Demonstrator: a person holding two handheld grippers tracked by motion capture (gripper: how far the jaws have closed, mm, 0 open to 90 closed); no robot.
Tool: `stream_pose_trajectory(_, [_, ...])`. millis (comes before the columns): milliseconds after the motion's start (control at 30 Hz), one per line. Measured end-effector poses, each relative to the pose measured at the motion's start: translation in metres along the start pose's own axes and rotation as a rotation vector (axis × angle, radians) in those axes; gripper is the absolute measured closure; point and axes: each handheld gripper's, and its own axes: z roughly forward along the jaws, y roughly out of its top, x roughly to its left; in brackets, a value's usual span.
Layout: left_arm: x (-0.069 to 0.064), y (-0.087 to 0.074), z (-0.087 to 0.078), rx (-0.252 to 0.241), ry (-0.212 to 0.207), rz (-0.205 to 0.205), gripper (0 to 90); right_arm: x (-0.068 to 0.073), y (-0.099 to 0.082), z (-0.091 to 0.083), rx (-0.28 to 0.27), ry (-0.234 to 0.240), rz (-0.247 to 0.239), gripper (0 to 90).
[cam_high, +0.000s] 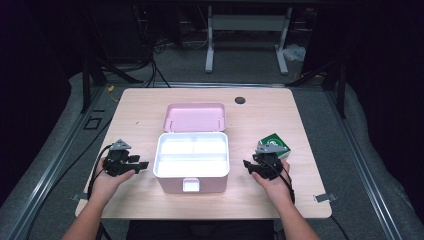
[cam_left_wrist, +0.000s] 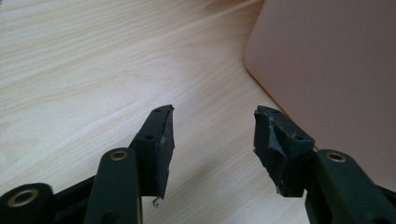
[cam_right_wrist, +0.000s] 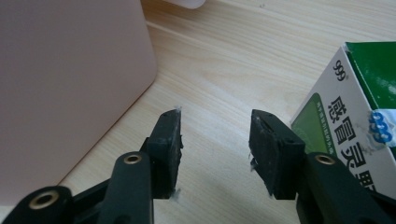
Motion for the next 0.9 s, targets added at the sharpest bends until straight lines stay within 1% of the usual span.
stream_pose_trajectory(33, [0.000,0.000,0.000,0.000,0.000,0.000,48.1,0.000,0.000,0.000,0.000,0.000,0.000,53.8])
stream_pose_trajectory(67, [-0.001,0.002,-0.002,0.002,-0.014,-0.003,48.1,0.001,0.000,0.000,-0.003,-0.009,-0.004,53.8])
stream_pose_trajectory(100, [-0.001,0.002,-0.002,0.002,-0.014,-0.003,48.3,0.001,0.000,0.000,-0.003,-0.009,-0.004,53.8])
stream_pose_trajectory(167, [0.000,0.005,-0.005,-0.013,-0.039,-0.009,48.3,0.002,0.000,0.000,0.000,-0.005,-0.011,53.8])
stream_pose_trajectory(200, [0.000,0.007,-0.009,-0.031,-0.043,-0.007,48.7,0.002,0.000,0.000,0.010,-0.002,-0.009,53.8])
stream_pose_trajectory(267, [-0.001,0.008,-0.011,-0.033,-0.049,-0.001,48.6,0.002,0.000,0.000,0.018,0.004,-0.011,53.8])
stream_pose_trajectory(300, [-0.002,0.011,-0.013,-0.038,-0.064,0.001,48.6,0.003,-0.001,0.001,0.026,0.003,-0.012,53.8])
stream_pose_trajectory(367, [-0.003,0.016,-0.017,-0.044,-0.084,0.009,48.8,0.003,0.000,0.000,0.020,0.002,-0.015,53.8])
stream_pose_trajectory(400, [-0.004,0.019,-0.019,-0.055,-0.096,0.009,50.6,0.003,0.000,0.000,0.017,0.001,-0.012,53.8])
stream_pose_trajectory(433, [-0.004,0.019,-0.019,-0.055,-0.096,0.009,53.8,0.003,0.000,0.000,0.017,0.001,-0.012,53.8])
stream_pose_trajectory(467, [-0.005,0.023,-0.021,-0.063,-0.112,0.012,55.5,0.003,0.001,-0.001,0.010,-0.001,-0.013,54.2])
stream_pose_trajectory(500, [-0.007,0.026,-0.023,-0.069,-0.114,0.019,55.5,0.003,0.001,-0.001,0.010,-0.001,-0.013,54.2])
stream_pose_trajectory(533, [-0.010,0.033,-0.027,-0.070,-0.106,0.037,58.5,0.002,0.002,-0.002,0.006,0.008,-0.014,55.0])
stream_pose_trajectory(600, [-0.011,0.039,-0.031,-0.074,-0.106,0.050,59.1,0.003,0.002,-0.001,0.002,0.000,-0.013,55.5])
stream_pose_trajectory(633, [-0.011,0.039,-0.031,-0.074,-0.106,0.050,60.3,0.003,0.002,-0.001,0.002,0.000,-0.013,55.5])
stream_pose_trajectory(667, [-0.011,0.045,-0.035,-0.079,-0.112,0.055,61.4,0.004,0.003,0.001,0.004,0.000,-0.014,55.8])
stream_pose_trajectory(700, [-0.011,0.045,-0.035,-0.079,-0.112,0.055,61.4,0.004,0.003,0.001,0.004,0.000,-0.014,55.8])
stream_pose_trajectory(733, [-0.012,0.052,-0.041,-0.088,-0.111,0.067,61.4,0.005,0.003,0.002,0.007,0.003,-0.018,55.8])
stream_pose_trajectory(800, [-0.013,0.059,-0.046,-0.090,-0.113,0.075,61.4,0.005,0.003,0.002,0.006,0.004,-0.019,55.8])
stream_pose_trajectory(833, [-0.013,0.059,-0.046,-0.090,-0.113,0.075,61.3,0.005,0.003,0.002,0.006,0.004,-0.019,55.8])
stream_pose_trajectory(900, [-0.016,0.067,-0.050,-0.090,-0.129,0.084,61.4,0.006,0.003,0.002,0.009,-0.001,-0.022,55.8])
